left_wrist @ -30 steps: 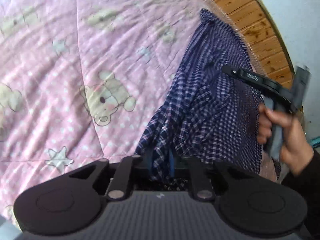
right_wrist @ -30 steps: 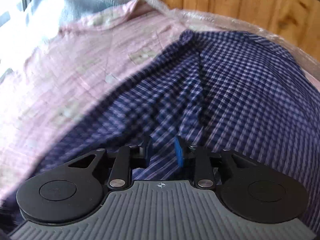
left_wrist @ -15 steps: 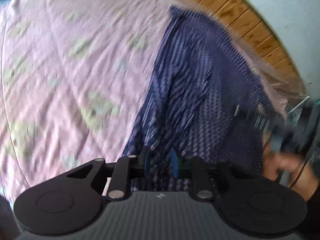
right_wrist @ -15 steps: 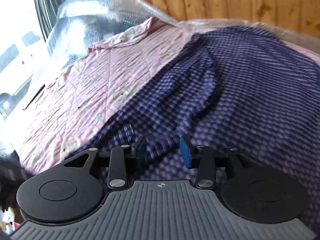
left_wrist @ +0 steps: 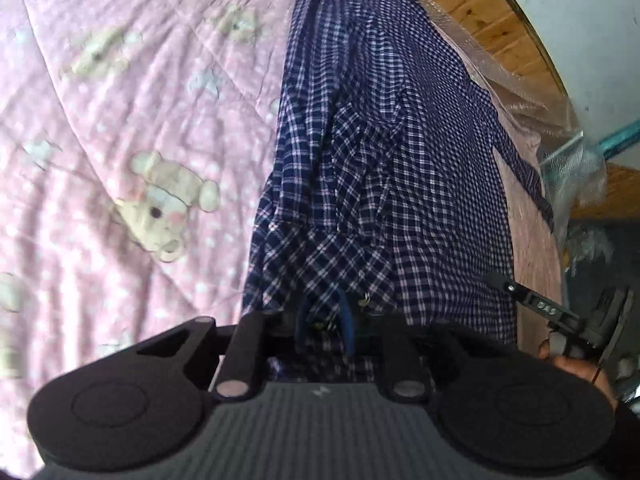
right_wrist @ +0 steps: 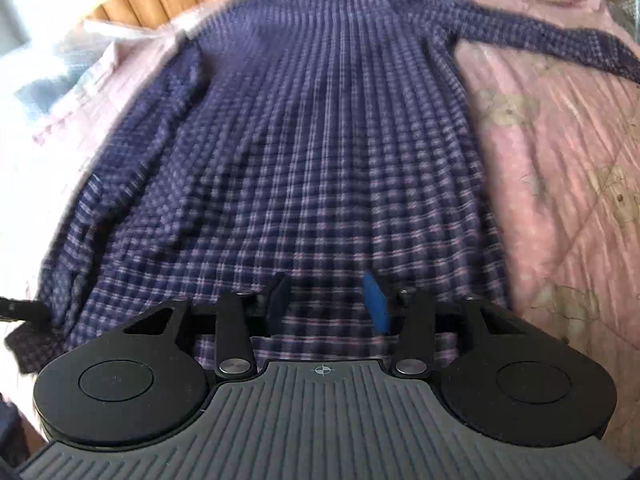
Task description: Fold clothes
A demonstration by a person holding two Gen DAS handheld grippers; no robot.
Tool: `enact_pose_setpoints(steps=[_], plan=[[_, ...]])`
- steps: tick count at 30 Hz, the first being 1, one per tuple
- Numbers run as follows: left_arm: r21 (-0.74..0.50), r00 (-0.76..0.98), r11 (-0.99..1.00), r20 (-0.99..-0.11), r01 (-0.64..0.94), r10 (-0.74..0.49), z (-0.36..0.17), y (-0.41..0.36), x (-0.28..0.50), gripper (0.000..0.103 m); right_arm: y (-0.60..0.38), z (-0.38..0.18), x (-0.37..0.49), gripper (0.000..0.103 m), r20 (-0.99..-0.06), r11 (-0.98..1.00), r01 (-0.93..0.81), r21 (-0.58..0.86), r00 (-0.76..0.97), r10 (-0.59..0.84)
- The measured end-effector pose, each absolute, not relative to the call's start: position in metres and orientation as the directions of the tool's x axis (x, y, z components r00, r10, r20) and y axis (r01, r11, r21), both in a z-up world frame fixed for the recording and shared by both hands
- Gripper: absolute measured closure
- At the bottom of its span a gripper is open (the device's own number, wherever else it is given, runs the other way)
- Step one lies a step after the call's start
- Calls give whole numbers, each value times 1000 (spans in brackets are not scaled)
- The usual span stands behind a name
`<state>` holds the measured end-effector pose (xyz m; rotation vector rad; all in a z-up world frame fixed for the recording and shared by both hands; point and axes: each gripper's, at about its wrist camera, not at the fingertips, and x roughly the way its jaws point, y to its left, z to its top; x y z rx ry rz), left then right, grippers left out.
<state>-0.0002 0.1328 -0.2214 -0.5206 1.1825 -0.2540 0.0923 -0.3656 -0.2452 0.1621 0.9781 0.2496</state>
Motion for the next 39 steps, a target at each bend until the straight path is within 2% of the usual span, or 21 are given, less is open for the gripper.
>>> enact_pose_setpoints(steps=[4,8,15,18,21,25,26,27,28,29,30,31,32,34,35,39], plan=[[-438,423,899,-817,-16,-391,-172,127,9,72,-469,-236,125,48,-741,937,36,346,623,250],[-387,461,922,-819,-2,-343,-135,103,39,66,-572,-227,158,48,-684,872,195,449,702,196],[-415,399,908,-823,62,-404,-124,-28,113,64,-752,-210,215,43,-595,665,415,621,802,55],[-431,356,894,-822,119,-444,-130,-90,137,63,-799,-223,254,41,-613,677,443,588,790,17],[-460,311,870,-813,176,-493,-139,-151,160,63,-812,-244,291,41,-650,733,421,534,759,37],[-523,246,811,-776,264,-581,-145,-233,197,63,-801,-252,307,39,-640,820,345,456,768,33],[-534,236,796,-766,284,-598,-146,-251,205,63,-798,-251,308,41,-641,836,329,439,767,35],[-544,227,783,-756,303,-614,-145,-270,213,63,-794,-250,308,49,-644,852,310,421,764,40],[-553,220,767,-745,325,-630,-143,-289,224,62,-790,-249,308,84,-647,868,291,403,761,45],[-561,214,751,-732,348,-646,-140,-308,236,60,-785,-245,306,92,-640,886,267,379,767,42],[-565,215,738,-720,370,-660,-136,-328,248,58,-778,-237,302,94,-623,905,241,350,781,33],[-567,218,725,-708,392,-672,-132,-347,259,51,-769,-229,297,99,-604,921,215,325,797,27],[-556,232,719,-700,416,-676,-128,-368,272,41,-757,-218,290,100,-583,937,184,298,812,27],[-535,250,711,-690,457,-679,-126,-410,295,29,-728,-197,274,101,-541,969,114,221,841,25],[-529,249,706,-688,472,-682,-128,-429,305,25,-712,-188,267,101,-522,981,77,178,852,27],[-524,204,699,-710,486,-674,-148,-483,336,24,-656,-170,247,101,-484,997,-32,63,873,59]])
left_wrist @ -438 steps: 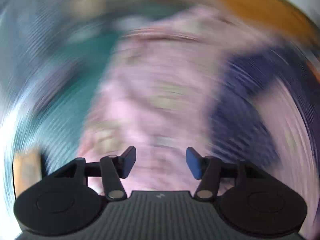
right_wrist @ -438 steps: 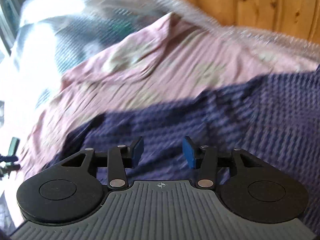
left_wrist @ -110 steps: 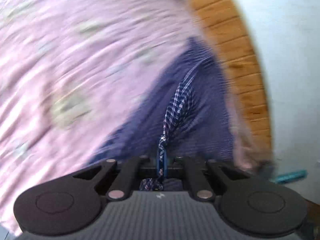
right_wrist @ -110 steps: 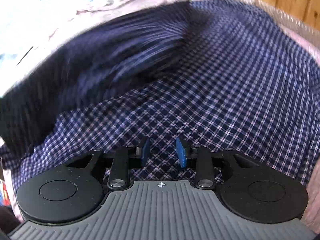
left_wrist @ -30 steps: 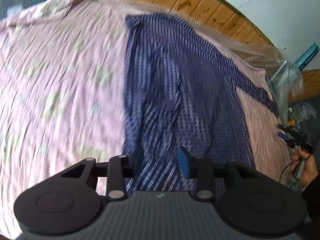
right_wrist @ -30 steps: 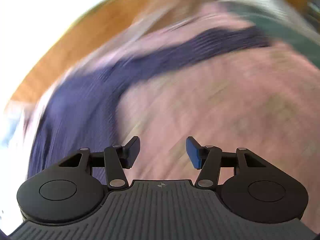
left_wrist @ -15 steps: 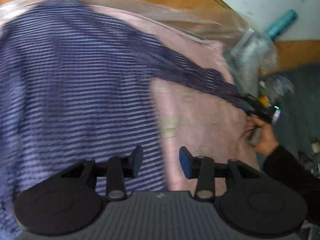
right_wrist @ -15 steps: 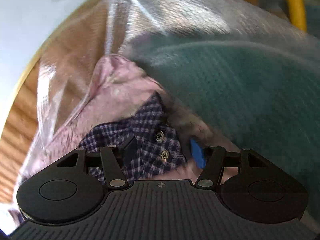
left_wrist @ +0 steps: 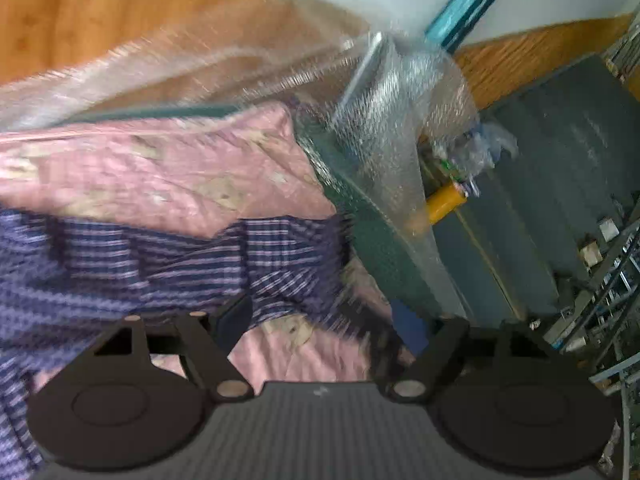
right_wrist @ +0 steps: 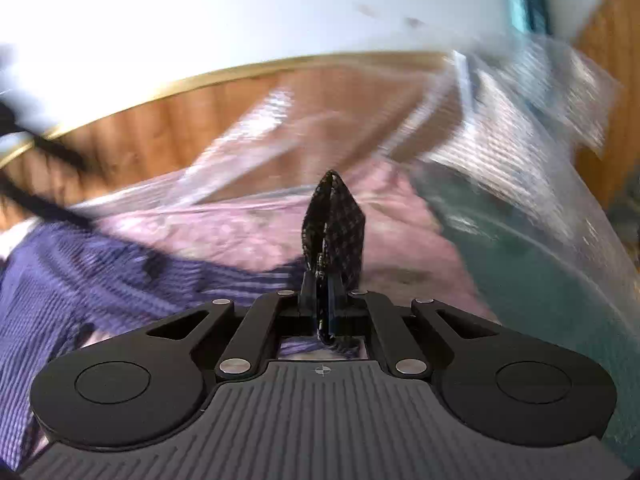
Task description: Fold clothes
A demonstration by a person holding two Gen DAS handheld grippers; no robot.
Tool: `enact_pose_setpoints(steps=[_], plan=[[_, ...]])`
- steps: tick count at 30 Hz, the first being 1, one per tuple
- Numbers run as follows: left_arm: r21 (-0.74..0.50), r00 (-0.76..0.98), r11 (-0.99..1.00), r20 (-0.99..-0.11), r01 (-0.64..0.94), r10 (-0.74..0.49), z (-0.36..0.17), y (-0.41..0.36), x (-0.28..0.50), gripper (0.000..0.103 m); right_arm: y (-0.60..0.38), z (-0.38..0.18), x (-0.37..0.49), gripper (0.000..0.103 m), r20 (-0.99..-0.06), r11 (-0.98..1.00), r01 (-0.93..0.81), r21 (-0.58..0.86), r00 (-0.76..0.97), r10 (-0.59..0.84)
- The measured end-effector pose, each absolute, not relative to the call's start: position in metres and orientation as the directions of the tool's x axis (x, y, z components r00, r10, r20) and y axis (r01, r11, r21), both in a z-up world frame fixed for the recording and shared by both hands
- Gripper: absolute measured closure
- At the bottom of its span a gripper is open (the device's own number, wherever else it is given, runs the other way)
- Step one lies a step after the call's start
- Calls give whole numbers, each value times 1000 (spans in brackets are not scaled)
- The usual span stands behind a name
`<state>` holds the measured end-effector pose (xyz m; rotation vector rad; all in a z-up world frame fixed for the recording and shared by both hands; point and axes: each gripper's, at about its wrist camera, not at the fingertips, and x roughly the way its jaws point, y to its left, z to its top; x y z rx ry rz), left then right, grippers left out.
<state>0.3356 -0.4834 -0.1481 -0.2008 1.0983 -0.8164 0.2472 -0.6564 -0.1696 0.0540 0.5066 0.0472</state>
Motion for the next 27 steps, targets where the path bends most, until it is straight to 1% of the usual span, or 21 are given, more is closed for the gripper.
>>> enact_pose_setpoints(steps=[1,2,3,4,5,7,8,9,10,11,13,14,16,18,21,25,27], plan=[[-517,195,708,-724,481,-661,-157,-492,340,24,-645,-167,242,101,-476,998,-54,43,877,68],[-510,187,717,-738,476,-649,-166,-501,345,29,-635,-165,239,101,-472,997,-73,31,878,79],[-502,196,727,-743,469,-640,-162,-488,347,34,-628,-163,235,101,-471,995,-90,31,877,94],[-495,209,737,-747,461,-632,-155,-470,348,57,-622,-162,232,101,-470,994,-104,37,876,109],[-487,222,747,-750,452,-623,-148,-451,350,97,-616,-162,229,101,-469,992,-118,42,875,124],[-472,247,767,-756,435,-606,-134,-415,353,98,-607,-163,224,101,-472,989,-141,52,869,149],[-464,260,777,-759,426,-596,-127,-397,355,98,-605,-165,221,92,-472,986,-153,61,866,164],[-456,272,786,-762,417,-587,-120,-379,356,98,-604,-166,218,83,-469,985,-156,74,866,173],[-449,285,795,-765,408,-578,-113,-361,358,98,-605,-163,212,58,-466,984,-152,88,867,175],[-441,297,804,-768,398,-568,-106,-343,359,98,-607,-159,204,45,-454,983,-143,111,873,178],[-425,321,822,-773,379,-548,-91,-306,362,98,-611,-153,184,43,-433,976,-134,172,880,197],[-418,333,830,-775,369,-537,-84,-288,364,98,-610,-152,175,43,-440,970,-131,203,873,210],[-402,356,847,-779,348,-516,-70,-252,367,98,-603,-157,159,43,-485,955,-149,256,835,260],[-386,378,862,-782,328,-494,-56,-216,370,98,-588,-172,145,42,-547,929,-181,323,765,340],[-372,395,880,-791,296,-467,-65,-173,376,98,-559,-194,118,42,-615,902,-205,381,672,412],[-353,414,901,-802,254,-430,-79,-118,384,98,-513,-213,79,42,-667,887,-231,401,589,455],[-343,423,910,-807,232,-412,-87,-90,388,98,-492,-220,62,42,-689,887,-209,411,566,452]])
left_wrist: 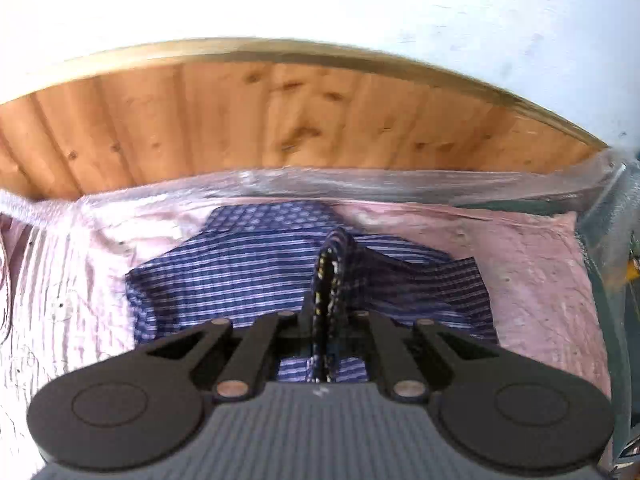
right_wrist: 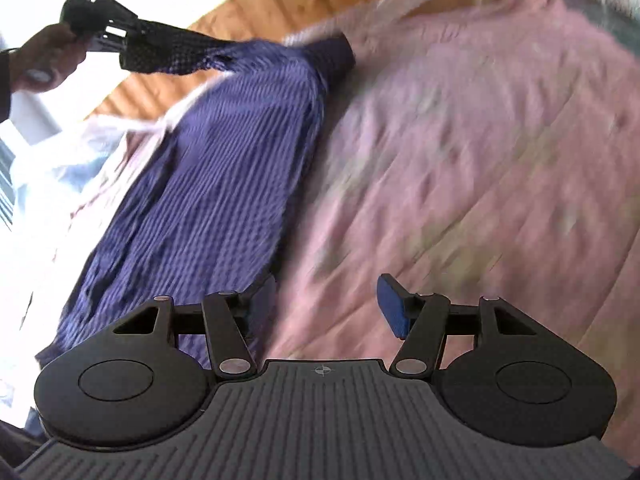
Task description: Fold clothes
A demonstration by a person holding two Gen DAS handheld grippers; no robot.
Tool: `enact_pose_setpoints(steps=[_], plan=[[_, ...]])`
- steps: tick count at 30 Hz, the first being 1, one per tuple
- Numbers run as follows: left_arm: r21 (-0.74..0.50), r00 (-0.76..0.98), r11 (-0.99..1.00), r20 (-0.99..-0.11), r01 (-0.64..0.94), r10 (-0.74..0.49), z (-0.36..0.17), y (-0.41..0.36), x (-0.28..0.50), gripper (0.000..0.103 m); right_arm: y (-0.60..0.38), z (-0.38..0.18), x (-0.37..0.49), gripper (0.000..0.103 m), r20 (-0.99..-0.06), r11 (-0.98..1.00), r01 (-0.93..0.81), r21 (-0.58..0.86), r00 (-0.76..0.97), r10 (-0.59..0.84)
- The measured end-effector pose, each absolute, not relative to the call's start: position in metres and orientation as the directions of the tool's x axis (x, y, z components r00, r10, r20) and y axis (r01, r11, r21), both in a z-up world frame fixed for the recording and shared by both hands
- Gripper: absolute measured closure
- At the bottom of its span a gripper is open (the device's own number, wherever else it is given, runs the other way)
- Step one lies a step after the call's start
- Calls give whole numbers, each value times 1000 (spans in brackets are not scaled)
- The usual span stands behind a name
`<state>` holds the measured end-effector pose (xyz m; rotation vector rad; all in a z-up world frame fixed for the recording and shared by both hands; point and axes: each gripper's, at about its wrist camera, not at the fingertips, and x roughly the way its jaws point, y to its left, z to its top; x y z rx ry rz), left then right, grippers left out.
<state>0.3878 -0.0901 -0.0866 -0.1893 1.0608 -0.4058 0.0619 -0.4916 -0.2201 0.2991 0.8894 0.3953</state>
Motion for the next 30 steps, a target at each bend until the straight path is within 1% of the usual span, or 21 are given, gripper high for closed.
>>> enact_pose_setpoints(steps=[3,6,9,11,12,14,16,18,22,23,24,25,26,27,28,29,30], plan=[[-328,436,924,-814,199,-383,-97,-49,394,98,-466,-228,36,42,-722,910,-164,381,563,403],[-312,447,935,-821,166,-354,-108,-7,400,98,-444,-229,9,43,-740,945,-125,302,594,315],[-363,468,913,-784,186,-407,-109,-5,394,98,-422,-221,-12,47,-752,965,-69,252,615,240],[-387,471,901,-769,196,-432,-105,-8,391,98,-409,-223,-23,52,-762,976,-46,211,618,194],[-393,471,897,-764,201,-440,-102,-10,390,98,-403,-225,-28,60,-764,983,-32,181,624,161],[-394,467,892,-760,223,-453,-90,-16,391,98,-395,-225,-35,87,-764,989,-2,146,635,114],[-392,471,884,-748,255,-467,-74,-24,393,98,-390,-222,-39,96,-760,991,24,129,644,84],[-385,481,879,-737,279,-476,-61,-30,395,98,-385,-217,-45,102,-754,994,29,107,654,62],[-362,504,876,-718,318,-480,-37,-39,399,98,-376,-210,-56,103,-740,996,31,81,672,39],[-362,509,876,-714,320,-481,-33,-38,400,98,-375,-209,-58,102,-736,995,39,87,676,37],[-362,513,876,-711,320,-481,-30,-37,401,98,-375,-209,-60,100,-731,994,52,101,681,39],[-361,513,877,-712,318,-479,-29,-36,402,98,-375,-211,-62,84,-728,991,67,114,685,37],[-360,512,878,-715,316,-477,-28,-35,403,98,-377,-215,-63,55,-730,989,92,119,683,25],[-361,514,878,-713,314,-477,-26,-31,403,98,-379,-220,-63,44,-737,986,113,119,676,11],[-363,518,878,-710,312,-477,-24,-26,403,98,-379,-224,-62,49,-738,986,117,121,675,11],[-365,522,878,-706,310,-478,-21,-21,403,98,-379,-227,-61,62,-736,986,113,126,677,16],[-367,526,878,-703,308,-479,-19,-16,403,98,-378,-228,-60,81,-734,986,104,129,679,25]])
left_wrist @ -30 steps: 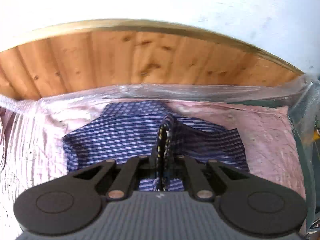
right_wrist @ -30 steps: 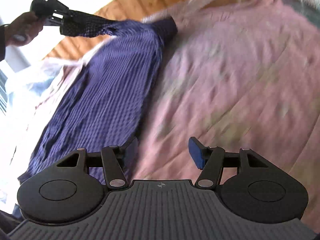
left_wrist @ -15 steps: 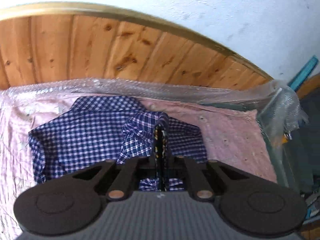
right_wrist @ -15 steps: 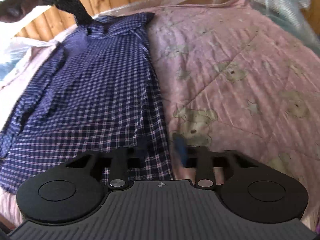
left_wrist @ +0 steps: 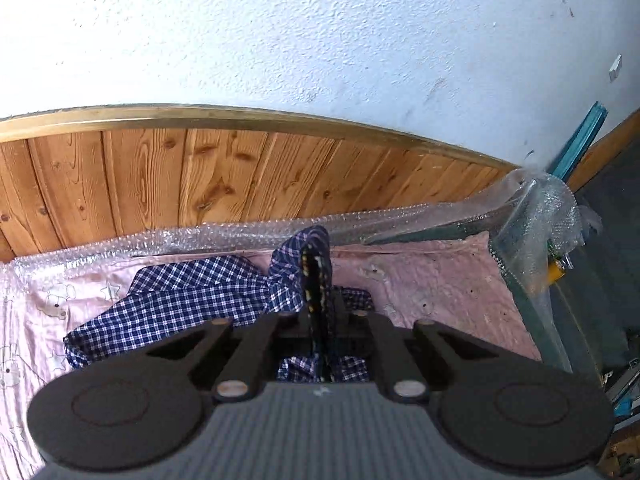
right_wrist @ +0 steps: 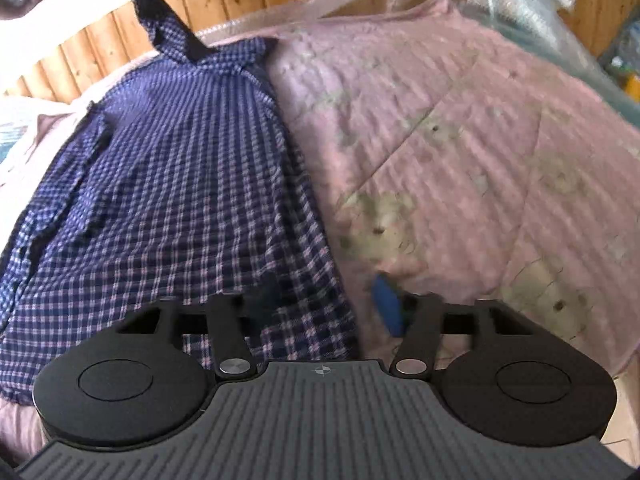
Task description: Fold clothes
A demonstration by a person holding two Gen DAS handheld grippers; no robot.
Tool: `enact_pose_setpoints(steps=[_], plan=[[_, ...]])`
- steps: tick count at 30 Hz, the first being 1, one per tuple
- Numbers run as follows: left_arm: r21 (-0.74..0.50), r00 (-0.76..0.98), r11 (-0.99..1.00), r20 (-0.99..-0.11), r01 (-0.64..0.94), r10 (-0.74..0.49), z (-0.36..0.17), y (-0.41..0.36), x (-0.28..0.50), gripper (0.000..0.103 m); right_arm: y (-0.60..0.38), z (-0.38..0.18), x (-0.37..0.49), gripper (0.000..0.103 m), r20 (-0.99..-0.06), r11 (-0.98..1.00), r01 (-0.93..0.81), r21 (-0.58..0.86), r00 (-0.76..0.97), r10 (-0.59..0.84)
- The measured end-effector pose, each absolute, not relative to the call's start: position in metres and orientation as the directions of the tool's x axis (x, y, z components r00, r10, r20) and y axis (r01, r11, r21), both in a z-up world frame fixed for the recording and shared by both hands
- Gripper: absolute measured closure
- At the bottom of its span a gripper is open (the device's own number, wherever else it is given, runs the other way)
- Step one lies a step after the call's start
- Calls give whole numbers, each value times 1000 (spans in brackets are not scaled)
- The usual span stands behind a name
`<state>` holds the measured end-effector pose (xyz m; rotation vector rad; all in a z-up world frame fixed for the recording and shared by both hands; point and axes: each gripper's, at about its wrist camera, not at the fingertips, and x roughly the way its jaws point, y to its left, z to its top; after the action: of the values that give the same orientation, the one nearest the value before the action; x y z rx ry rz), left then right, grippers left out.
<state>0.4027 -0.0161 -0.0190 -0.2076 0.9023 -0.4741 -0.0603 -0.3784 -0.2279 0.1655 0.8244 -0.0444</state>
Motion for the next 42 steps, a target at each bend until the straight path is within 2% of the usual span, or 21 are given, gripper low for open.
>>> enact_pose_setpoints(steps=[1,7,10,14,17,21,26,27,28,31,34,37,42], plan=[[-369,529,878,-700,306,-479,-17,-11,402,98,-378,-226,-60,103,-735,987,97,127,678,27],[-382,552,876,-681,294,-482,-2,18,401,98,-343,-185,-63,103,-679,999,-15,29,734,31],[-380,568,899,-700,219,-434,-12,52,407,98,-307,-176,-65,103,-677,992,-119,-35,733,64],[-399,582,908,-712,124,-393,-30,90,414,98,-260,-188,-67,103,-721,965,-229,-129,690,67],[-365,549,923,-749,125,-370,-47,93,420,98,-242,-207,-71,103,-763,945,-277,-173,645,49],[-340,561,933,-752,120,-346,-58,95,417,98,-238,-222,-74,103,-797,933,-306,-192,603,33],[-298,559,949,-773,99,-301,-65,98,410,98,-251,-218,-70,103,-821,945,-303,-122,567,75],[-264,551,960,-790,94,-271,-67,97,408,97,-256,-215,-69,102,-827,945,-318,-75,550,119],[-230,544,969,-804,90,-241,-71,96,405,98,-262,-210,-67,96,-830,940,-340,-15,528,177],[-182,545,980,-815,80,-196,-79,95,394,98,-289,-177,-54,86,-780,920,-358,160,525,340],[-155,580,987,-800,44,-151,-79,97,378,98,-324,-138,-20,85,-692,900,-333,280,580,430],[-158,623,987,-773,-1,-123,-69,99,354,98,-351,-120,40,84,-641,893,-328,309,621,450],[-160,611,986,-785,-36,-105,-66,94,342,97,-366,-132,189,82,-619,907,-350,233,666,416]])
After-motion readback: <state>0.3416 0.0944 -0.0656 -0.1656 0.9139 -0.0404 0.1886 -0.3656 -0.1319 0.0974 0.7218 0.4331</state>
